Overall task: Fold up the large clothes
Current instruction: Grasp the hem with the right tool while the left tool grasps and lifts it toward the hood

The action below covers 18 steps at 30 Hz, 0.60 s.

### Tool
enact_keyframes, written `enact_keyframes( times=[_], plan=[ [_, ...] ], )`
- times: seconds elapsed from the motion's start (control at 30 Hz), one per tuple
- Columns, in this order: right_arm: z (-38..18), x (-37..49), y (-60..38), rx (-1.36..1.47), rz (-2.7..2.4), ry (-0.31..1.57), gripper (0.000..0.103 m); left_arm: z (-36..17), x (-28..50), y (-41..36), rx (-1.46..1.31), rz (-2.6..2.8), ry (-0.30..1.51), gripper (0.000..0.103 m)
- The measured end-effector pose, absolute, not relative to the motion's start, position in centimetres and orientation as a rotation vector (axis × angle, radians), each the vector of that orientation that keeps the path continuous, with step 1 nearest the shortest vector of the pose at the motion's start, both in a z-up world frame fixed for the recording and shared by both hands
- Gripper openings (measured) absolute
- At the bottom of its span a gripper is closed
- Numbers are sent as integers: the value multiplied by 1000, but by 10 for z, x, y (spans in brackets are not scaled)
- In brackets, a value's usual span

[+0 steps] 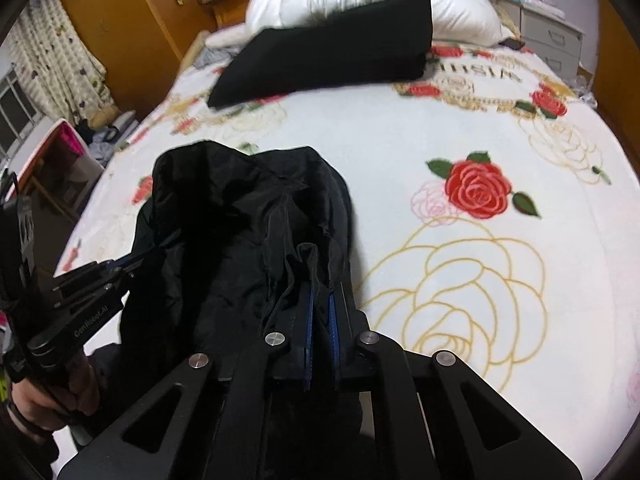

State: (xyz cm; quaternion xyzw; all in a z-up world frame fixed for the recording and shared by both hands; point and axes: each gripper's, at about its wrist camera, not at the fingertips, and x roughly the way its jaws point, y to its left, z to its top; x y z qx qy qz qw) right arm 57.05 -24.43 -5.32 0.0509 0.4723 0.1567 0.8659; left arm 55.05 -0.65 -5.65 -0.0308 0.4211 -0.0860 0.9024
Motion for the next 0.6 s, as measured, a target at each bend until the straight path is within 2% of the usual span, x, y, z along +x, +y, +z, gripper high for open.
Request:
enact_keyframes(
  times=[0.3, 0.6],
  plan=[
    [24, 459, -258, 150, 397, 868, 6, 23, 439, 11, -126, -249, 747, 5],
    [1, 360, -276, 216, 374, 932, 6, 14, 337, 9, -163, -252, 798, 5]
  ],
)
